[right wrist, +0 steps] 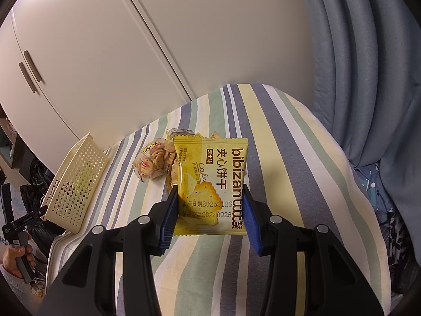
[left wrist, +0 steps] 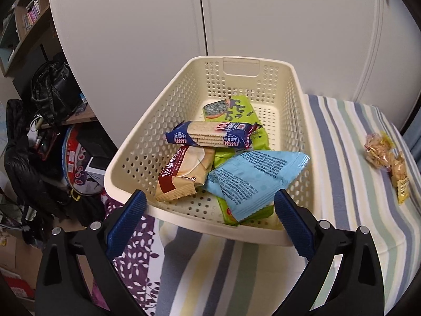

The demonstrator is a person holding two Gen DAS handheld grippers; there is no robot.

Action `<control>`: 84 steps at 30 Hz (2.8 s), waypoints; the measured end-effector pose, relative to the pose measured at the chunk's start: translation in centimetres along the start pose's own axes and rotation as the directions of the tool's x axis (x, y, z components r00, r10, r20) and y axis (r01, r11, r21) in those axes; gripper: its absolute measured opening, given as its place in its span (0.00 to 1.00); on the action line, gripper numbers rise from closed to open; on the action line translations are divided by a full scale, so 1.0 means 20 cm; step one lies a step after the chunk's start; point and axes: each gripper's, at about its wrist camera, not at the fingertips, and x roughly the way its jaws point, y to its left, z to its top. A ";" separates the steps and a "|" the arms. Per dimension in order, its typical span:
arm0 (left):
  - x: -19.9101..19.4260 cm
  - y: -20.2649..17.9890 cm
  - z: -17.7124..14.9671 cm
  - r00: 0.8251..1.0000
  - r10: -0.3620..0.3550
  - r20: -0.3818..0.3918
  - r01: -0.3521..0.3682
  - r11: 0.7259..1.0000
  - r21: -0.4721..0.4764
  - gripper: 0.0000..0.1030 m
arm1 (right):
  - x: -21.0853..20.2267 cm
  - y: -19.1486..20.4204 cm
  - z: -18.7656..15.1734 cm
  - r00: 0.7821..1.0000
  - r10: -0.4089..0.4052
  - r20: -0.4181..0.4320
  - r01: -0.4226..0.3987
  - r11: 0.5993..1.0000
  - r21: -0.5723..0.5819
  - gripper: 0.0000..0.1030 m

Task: Organize snacks
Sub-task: 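Carry the yellow bibizan packet into the basket and release it with the right tool, then move both open tools back over the remaining snacks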

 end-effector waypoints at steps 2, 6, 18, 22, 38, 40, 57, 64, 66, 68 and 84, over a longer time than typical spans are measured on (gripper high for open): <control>0.01 0.01 0.02 1.000 0.000 0.000 0.000 1.000 -0.004 0.97 | 0.00 0.00 0.00 1.000 0.000 0.000 0.000 1.000 0.000 0.44; -0.03 0.03 0.05 0.999 -0.037 0.038 0.040 0.997 -0.062 0.97 | -0.01 0.00 0.00 1.000 0.000 0.011 0.000 1.000 0.001 0.44; -0.25 0.19 -0.03 0.949 -0.090 0.303 0.205 0.905 -0.373 0.97 | -0.05 0.37 0.01 0.999 0.045 0.018 -0.042 0.986 -0.164 0.44; -0.23 0.25 -0.08 0.947 -0.051 0.318 0.188 0.888 -0.419 0.97 | -0.04 0.64 0.02 0.991 0.133 -0.013 -0.133 0.963 -0.233 0.44; -0.29 0.46 -0.20 0.915 0.162 0.369 0.063 0.846 -0.529 0.97 | 0.24 1.73 -0.07 0.920 0.337 -0.199 -0.391 0.819 -0.420 0.44; -0.30 0.47 -0.21 0.911 0.181 0.371 0.050 0.844 -0.534 0.97 | 0.29 1.82 -0.08 0.917 0.337 -0.214 -0.398 0.812 -0.427 0.45; -0.31 0.51 -0.24 0.911 0.189 0.366 0.056 0.824 -0.564 0.97 | 0.43 1.92 -0.17 0.912 0.317 -0.260 -0.401 0.825 -0.398 0.66; -0.31 0.47 -0.23 0.912 0.192 0.363 0.042 0.835 -0.548 0.97 | 0.40 1.79 -0.16 0.929 0.290 -0.230 -0.360 0.850 -0.384 0.66; -0.32 0.45 -0.23 0.908 0.200 0.369 0.033 0.842 -0.539 0.97 | 0.39 1.75 -0.17 0.934 0.277 -0.223 -0.346 0.855 -0.386 0.66; -0.32 0.43 -0.22 0.904 0.202 0.377 0.029 0.850 -0.525 0.97 | 0.39 1.70 -0.17 0.938 0.266 -0.220 -0.334 0.862 -0.380 0.66; -0.35 0.25 -0.18 0.890 0.172 0.423 0.006 0.921 -0.388 0.97 | 0.36 1.21 -0.15 0.975 0.115 -0.189 -0.173 0.930 -0.324 0.69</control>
